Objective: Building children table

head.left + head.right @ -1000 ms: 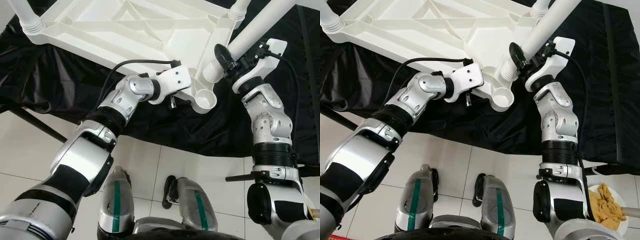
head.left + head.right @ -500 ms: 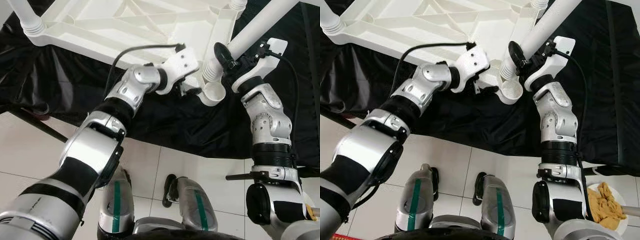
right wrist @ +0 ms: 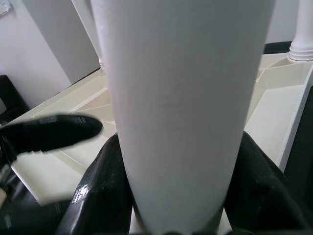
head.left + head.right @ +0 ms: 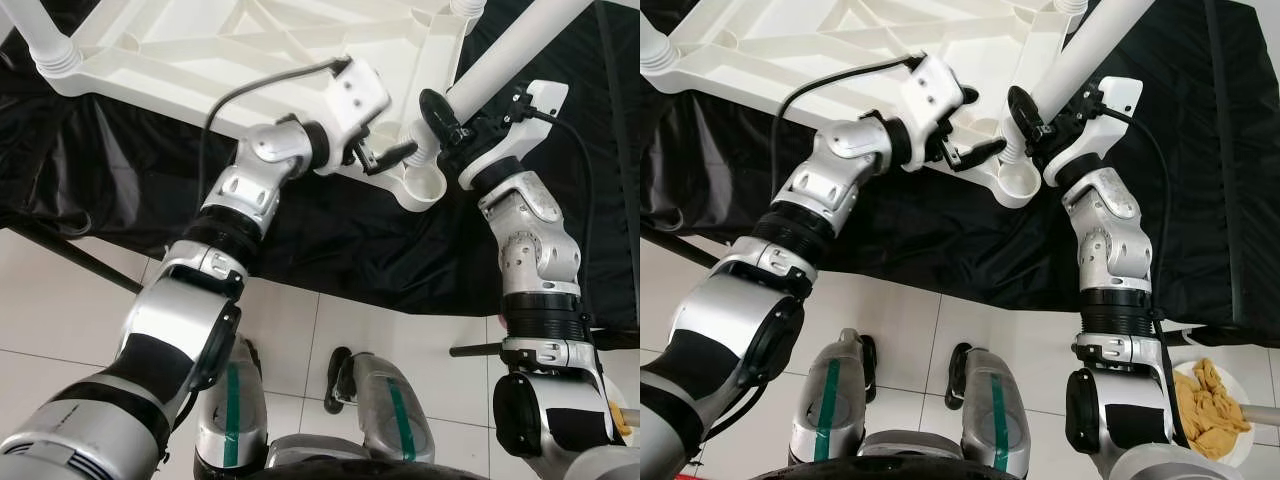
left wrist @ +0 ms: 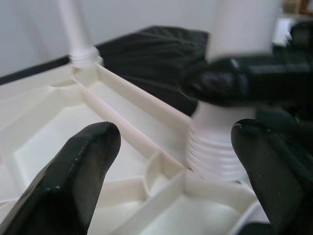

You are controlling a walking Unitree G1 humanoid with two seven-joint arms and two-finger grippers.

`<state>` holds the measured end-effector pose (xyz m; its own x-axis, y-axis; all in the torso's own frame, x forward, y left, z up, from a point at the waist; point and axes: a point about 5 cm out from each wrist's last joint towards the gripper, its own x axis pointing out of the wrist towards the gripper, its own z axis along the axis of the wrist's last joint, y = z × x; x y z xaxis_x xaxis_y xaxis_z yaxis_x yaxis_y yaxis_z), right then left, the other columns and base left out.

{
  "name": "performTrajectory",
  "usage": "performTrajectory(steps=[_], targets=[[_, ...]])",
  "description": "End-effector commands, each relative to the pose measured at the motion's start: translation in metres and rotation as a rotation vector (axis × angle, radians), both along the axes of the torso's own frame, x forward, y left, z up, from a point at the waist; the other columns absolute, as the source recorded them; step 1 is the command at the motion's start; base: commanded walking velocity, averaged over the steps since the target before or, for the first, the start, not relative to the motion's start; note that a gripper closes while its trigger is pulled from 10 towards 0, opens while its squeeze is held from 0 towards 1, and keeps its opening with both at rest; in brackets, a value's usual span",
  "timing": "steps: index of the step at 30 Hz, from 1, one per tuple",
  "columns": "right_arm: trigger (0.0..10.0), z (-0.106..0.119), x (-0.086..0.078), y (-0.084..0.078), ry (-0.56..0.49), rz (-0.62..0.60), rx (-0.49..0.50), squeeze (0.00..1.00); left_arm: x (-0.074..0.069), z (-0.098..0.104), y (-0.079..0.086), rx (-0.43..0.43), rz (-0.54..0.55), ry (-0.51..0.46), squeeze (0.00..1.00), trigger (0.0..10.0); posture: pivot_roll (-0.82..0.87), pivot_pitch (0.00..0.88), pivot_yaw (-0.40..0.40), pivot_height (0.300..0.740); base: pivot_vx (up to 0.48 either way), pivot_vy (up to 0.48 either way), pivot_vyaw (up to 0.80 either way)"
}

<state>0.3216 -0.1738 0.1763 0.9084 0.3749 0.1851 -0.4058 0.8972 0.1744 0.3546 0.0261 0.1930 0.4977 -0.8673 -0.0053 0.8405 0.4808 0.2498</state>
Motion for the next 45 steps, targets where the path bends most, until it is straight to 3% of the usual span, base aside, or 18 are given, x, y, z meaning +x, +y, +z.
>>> performTrajectory(steps=[1,2,8,14,20,33,39,40,45], targets=[[10.0,-0.006,-0.002,0.001,0.021,0.007,-0.013,0.0,0.006,-0.001,0.007,-0.072,0.195,0.013,0.0,10.0,0.07,0.079,-0.053,0.74,0.0,0.0,0.0],[10.0,-0.008,-0.003,0.006,0.012,0.015,-0.044,0.0,0.005,0.005,0.022,-0.14,0.245,0.036,0.0,10.0,0.09,0.073,-0.065,0.74,0.0,0.0,0.0],[10.0,-0.01,-0.011,0.015,-0.024,0.015,-0.133,0.0,-0.005,0.008,0.042,-0.198,0.323,0.039,0.0,10.0,0.11,0.065,-0.083,0.74,0.0,0.0,0.0],[10.0,-0.012,-0.018,0.017,-0.039,0.005,-0.15,0.0,-0.013,0.007,0.05,-0.234,0.35,0.064,0.0,10.0,0.11,0.064,-0.088,0.74,0.0,0.0,0.0],[10.0,-0.013,-0.031,0.008,-0.069,-0.129,-0.191,0.0,-0.025,0.005,0.061,-0.254,0.397,0.094,0.0,10.0,0.12,0.066,-0.098,0.74,0.0,0.0,0.0],[10.0,-0.026,-0.047,0.004,-0.03,-0.28,-0.173,0.0,-0.032,0.004,0.061,-0.236,0.406,0.114,0.0,10.0,0.1,0.089,-0.086,0.74,0.0,0.0,0.0],[10.0,-0.032,-0.047,0.007,0.01,-0.309,-0.157,0.0,-0.047,-0.004,0.056,-0.142,0.322,0.122,0.0,10.0,0.11,0.096,-0.089,0.74,0.0,0.0,0.0],[10.0,-0.032,-0.047,0.012,0.002,-0.272,-0.193,0.0,-0.056,-0.009,0.05,-0.094,0.272,0.121,0.0,10.0,0.11,0.1,-0.094,0.74,0.0,0.0,0.0],[10.0,-0.032,-0.048,0.016,-0.004,-0.237,-0.228,0.0,-0.066,-0.014,0.042,-0.064,0.222,0.131,0.0,10.0,0.11,0.102,-0.096,0.74,0.0,0.0,0.0]])
